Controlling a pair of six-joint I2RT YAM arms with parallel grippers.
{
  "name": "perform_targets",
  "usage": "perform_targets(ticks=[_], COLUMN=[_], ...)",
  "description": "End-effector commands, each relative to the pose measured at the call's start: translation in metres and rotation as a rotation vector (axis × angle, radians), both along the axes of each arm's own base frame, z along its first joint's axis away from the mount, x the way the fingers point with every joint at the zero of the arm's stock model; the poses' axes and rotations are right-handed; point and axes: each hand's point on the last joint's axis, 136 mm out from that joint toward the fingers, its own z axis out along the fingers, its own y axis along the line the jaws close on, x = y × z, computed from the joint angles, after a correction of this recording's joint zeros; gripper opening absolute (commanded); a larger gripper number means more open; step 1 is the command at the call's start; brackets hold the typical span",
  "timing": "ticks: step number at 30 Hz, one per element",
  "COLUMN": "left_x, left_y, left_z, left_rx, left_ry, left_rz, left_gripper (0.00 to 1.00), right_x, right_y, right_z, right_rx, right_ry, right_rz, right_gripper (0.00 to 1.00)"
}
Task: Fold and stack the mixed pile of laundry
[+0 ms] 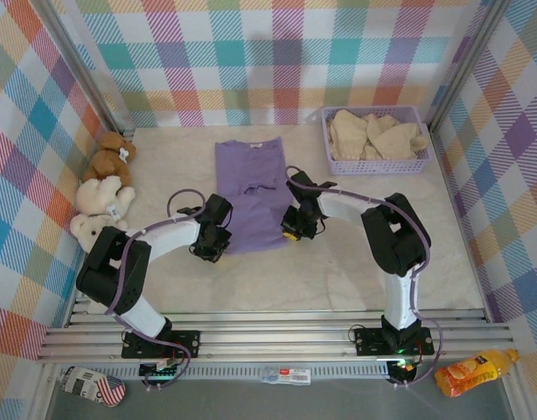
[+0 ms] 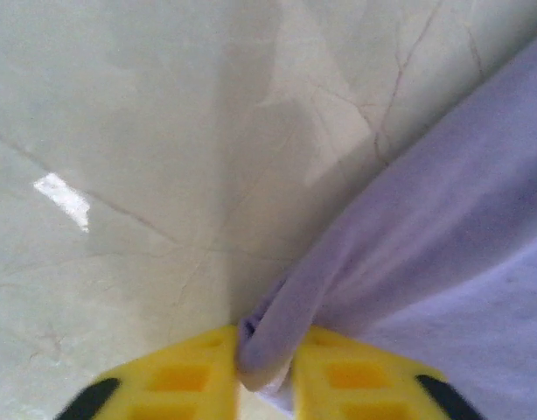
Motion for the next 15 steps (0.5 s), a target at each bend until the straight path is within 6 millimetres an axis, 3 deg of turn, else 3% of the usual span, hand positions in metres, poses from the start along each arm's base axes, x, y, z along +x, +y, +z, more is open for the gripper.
perform_targets(ticks=[1, 5, 13, 15], left_x=[0.004, -0.012, -0.088, -0.102], left_y=[-0.003, 0.002, -0.004, -0.005], left_z=[-0.022, -0.003, 0.028, 0.037], left_rx=[0.031, 0.107, 0.132, 0.124], left_ry=[0.006, 0.008, 0.051, 0.047], left_rz=[-0.046, -0.155, -0.309, -0.295], left_gripper=[0.00, 0.00, 0.00, 0.00], right_x=[-0.002, -0.028, -0.132, -0.149], right_y=[-0.004, -0.018, -0.047, -0.050], right_z=[-0.006, 0.000, 0.032, 0.039], right_rx=[-0.056, -0.085, -0.025, 0.017], right_ry=[-0.017, -0.024, 0.061, 0.102], right_rz=[0.109, 0.253, 0.448, 0.450], right_gripper=[0.00, 0.00, 0.00, 0.01])
